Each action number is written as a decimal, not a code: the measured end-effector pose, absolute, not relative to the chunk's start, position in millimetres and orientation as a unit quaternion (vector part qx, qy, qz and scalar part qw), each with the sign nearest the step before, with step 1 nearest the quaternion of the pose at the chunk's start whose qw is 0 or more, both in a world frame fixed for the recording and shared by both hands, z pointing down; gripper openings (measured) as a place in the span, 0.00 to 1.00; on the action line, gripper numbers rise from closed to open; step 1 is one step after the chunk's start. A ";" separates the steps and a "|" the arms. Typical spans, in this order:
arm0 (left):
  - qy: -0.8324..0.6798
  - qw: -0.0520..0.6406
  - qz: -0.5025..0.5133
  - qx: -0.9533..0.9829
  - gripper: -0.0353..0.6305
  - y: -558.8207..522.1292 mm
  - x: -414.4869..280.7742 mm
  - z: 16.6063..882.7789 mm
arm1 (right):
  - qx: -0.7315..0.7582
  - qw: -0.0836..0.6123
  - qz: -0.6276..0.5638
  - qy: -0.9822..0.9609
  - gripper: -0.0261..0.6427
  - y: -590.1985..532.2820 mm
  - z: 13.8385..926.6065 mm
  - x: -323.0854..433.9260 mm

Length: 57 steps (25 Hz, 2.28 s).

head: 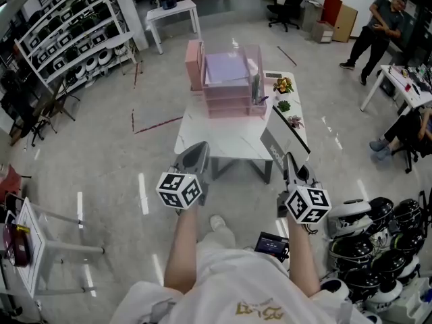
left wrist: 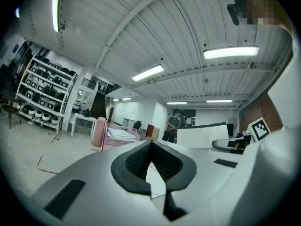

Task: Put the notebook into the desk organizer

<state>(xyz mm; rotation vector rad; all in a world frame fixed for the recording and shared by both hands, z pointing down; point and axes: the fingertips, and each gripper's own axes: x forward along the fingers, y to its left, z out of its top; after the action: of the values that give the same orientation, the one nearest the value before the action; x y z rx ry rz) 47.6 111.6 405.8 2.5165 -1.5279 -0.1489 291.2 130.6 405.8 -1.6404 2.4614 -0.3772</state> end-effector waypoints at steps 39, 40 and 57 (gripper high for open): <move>-0.421 0.125 -0.002 0.898 0.08 -251.1 -78.6 435.3 | -0.612 0.032 -0.024 0.790 0.06 -211.1 369.3 133.9; -0.420 0.129 -0.001 0.898 0.08 -253.3 -77.5 438.3 | -0.613 0.027 -0.021 0.789 0.06 -213.4 369.2 133.8; -0.426 0.130 0.000 0.895 0.08 -299.6 -78.7 442.2 | -0.594 0.000 -0.017 0.804 0.06 -275.0 387.4 114.3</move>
<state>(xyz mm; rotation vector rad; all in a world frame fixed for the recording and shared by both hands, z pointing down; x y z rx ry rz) -78.7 -299.6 442.2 2.6017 -1.2369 -0.0008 114.3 -275.0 387.4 -1.8672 2.5253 -0.0544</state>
